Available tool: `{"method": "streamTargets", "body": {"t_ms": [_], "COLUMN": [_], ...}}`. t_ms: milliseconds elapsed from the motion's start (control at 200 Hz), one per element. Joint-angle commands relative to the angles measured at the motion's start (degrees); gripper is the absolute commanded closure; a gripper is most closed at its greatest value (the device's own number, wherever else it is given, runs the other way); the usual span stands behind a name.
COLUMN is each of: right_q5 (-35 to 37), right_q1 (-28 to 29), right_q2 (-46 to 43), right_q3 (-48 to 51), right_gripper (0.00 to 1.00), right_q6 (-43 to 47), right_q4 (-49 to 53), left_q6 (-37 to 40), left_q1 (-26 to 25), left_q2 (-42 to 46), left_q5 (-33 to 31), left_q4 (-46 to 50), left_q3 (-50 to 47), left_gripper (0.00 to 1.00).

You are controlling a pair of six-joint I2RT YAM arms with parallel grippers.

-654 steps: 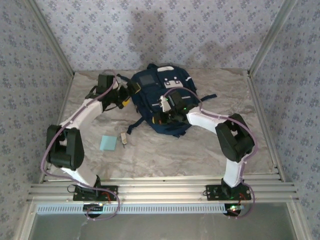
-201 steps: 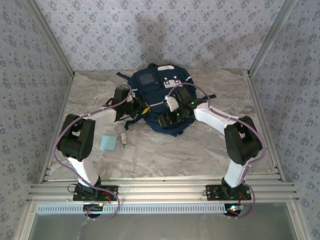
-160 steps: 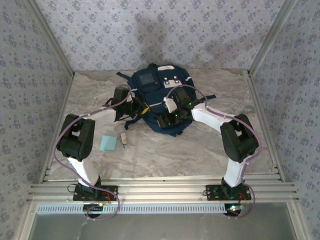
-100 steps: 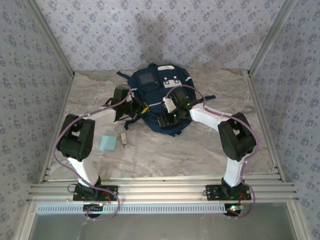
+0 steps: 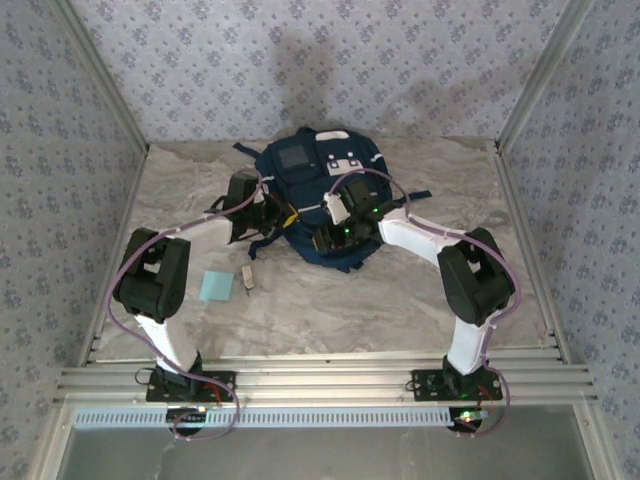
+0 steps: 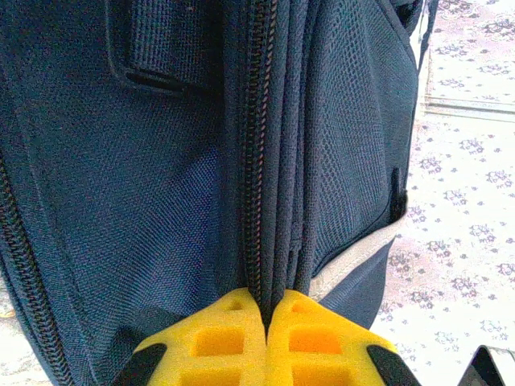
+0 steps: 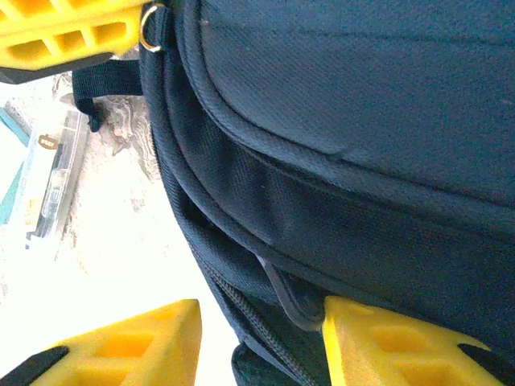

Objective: Pack books, pencil case, and school supplies into a backpack

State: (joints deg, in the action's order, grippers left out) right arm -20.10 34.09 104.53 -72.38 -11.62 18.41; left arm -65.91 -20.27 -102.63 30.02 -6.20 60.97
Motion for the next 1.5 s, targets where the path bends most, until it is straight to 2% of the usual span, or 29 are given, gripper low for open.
{"method": "streamTargets", "body": {"t_ms": [0, 190, 440, 565, 640, 865, 1149, 1369, 1494], "right_q5": [0.3, -1.4, 5.4, 5.7, 5.9, 5.9, 5.0, 6.6, 5.7], "right_q1": [0.8, 1.1, 1.3, 1.2, 1.0, -2.5, -13.7, -21.9, -22.4], "right_q2": [-1.3, -3.3, -0.1, 1.4, 0.8, -4.6, -8.8, -8.3, -10.8], "right_q3": [0.0, 1.0, -0.7, -1.8, -1.5, 2.7, 9.9, 9.8, 10.0], "right_gripper": [0.58, 0.65, 0.64, 0.82, 1.00, 1.00, 1.00, 1.00, 1.00], "right_q6": [-1.0, -1.0, -1.5, -1.7, -1.5, 3.8, 9.6, 12.0, 11.3], "right_q4": [-5.2, -4.5, -3.9, -4.0, -4.0, 0.0, -0.2, -0.9, 0.3], "left_q6": [-0.8, -0.7, -1.0, -0.6, -0.2, 1.3, 3.8, 4.9, 6.7], "left_q1": [-1.9, -1.8, -1.9, -2.0, -1.9, 0.5, 2.8, 3.7, 4.3], "left_q2": [0.6, 0.6, 0.7, 1.5, 1.7, 1.4, 3.6, 3.5, 2.6], "left_q5": [2.9, 2.8, 3.1, 2.7, 2.5, 3.1, 3.1, 3.1, 2.6], "left_q4": [-1.3, -1.1, -1.5, -0.8, -0.4, 1.0, 4.4, 5.9, 7.8], "left_q3": [0.9, 0.7, 0.8, 1.0, 1.1, 1.3, 2.2, 2.7, 4.3], "left_gripper": [1.00, 1.00, 1.00, 1.00, 1.00, 1.00, 1.00, 1.00, 1.00]}}
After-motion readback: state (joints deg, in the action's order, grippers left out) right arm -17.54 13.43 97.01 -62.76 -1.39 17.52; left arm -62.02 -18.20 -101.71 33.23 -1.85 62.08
